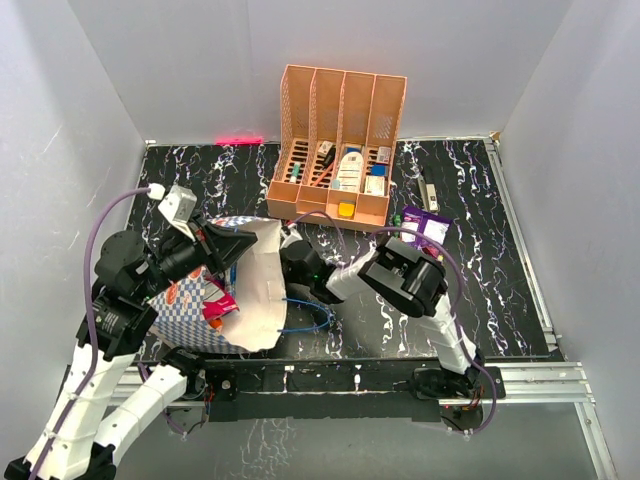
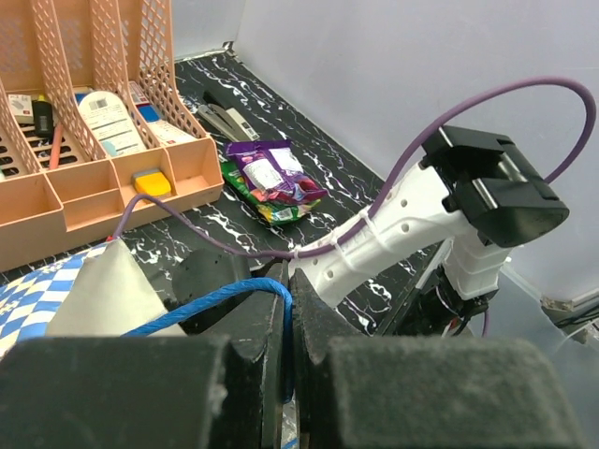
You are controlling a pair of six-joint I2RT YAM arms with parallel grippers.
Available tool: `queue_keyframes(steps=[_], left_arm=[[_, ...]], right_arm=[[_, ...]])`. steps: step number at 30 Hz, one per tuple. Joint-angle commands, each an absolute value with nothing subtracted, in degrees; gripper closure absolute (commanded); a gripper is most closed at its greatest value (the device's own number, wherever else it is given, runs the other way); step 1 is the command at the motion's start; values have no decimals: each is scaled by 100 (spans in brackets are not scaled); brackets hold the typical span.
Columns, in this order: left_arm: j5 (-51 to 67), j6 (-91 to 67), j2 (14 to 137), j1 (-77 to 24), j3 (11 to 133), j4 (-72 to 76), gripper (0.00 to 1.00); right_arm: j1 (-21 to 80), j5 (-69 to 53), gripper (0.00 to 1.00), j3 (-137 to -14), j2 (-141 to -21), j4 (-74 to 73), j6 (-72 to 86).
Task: Take the snacks out of the paper bag
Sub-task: Adjust the paper bag at the center of the board.
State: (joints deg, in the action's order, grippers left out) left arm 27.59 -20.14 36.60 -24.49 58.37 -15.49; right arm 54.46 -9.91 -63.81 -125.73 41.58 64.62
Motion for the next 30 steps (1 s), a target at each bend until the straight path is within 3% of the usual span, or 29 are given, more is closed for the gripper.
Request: queue_keyframes(steps=[1,11,17,19,22,26,30], left_arm=[[3033,-2248,3223,-2472,5815,-1284,100],[3185,-2502,3087,-2470,5696,-1183,100],[3260,-2438,3270,-2474,5917,-1227,100],[3277,-2432,3294,-2472,5944,-1246,100],[3283,-2488,3303,-2475,5944,-1212,100],[3248,-2513,3283,-2473,5924,-1227,100],[3203,-2527,3222,-2470,5944,-1257,100]], right_arm=[[5143,-671,44,-5731,-11718,3932,5652],[3798,-1235,38,-4100,-8723,1376,3258],[3732,-2366,21,-3944,-7350,1481,2862],[4021,-2226,15,-3925,-7201,1885,2959],[4653,-1568,14,-4379,-7391,1961,2575],[5016,-774,14,-5123,-7851,1702,1016],[5019,-814,14,-5541,-8132,1812,-656]])
